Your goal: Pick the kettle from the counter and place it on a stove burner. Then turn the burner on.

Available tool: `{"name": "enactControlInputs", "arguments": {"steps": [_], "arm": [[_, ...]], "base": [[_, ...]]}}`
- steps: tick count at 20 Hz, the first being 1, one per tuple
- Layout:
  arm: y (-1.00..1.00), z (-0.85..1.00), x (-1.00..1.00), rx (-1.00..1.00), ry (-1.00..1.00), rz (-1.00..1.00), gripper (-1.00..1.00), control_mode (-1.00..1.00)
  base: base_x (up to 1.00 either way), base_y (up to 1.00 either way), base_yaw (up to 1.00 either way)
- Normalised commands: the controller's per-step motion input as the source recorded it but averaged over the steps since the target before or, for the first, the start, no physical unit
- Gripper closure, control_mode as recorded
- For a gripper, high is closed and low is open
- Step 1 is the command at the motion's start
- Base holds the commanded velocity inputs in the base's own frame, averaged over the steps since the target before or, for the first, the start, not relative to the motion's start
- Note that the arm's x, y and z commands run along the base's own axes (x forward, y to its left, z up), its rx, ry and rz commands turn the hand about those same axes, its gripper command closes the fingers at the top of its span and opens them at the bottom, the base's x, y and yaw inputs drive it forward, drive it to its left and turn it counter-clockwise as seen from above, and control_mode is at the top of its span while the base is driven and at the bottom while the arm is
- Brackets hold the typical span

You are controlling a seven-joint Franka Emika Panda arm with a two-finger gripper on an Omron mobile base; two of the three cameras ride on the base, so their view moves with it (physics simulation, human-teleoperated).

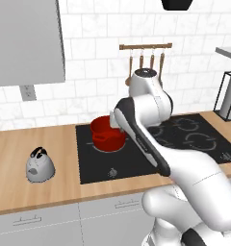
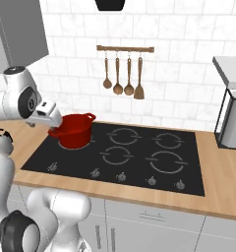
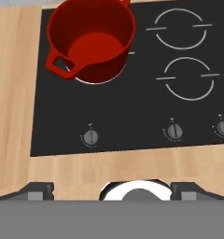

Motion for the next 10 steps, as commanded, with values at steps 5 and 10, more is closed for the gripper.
{"name": "enactControlInputs", "arguments": {"steps": [5, 10], "arm": [[0.14, -0.22, -0.51, 0.01, -0.06, 0.0, -1.0, -1.0], [0.31, -0.13, -0.21, 0.05, -0.04, 0.0, -1.0, -1.0]], "base": [[0.0, 0.0, 0.0], [0.0, 0.0, 0.0]]}}
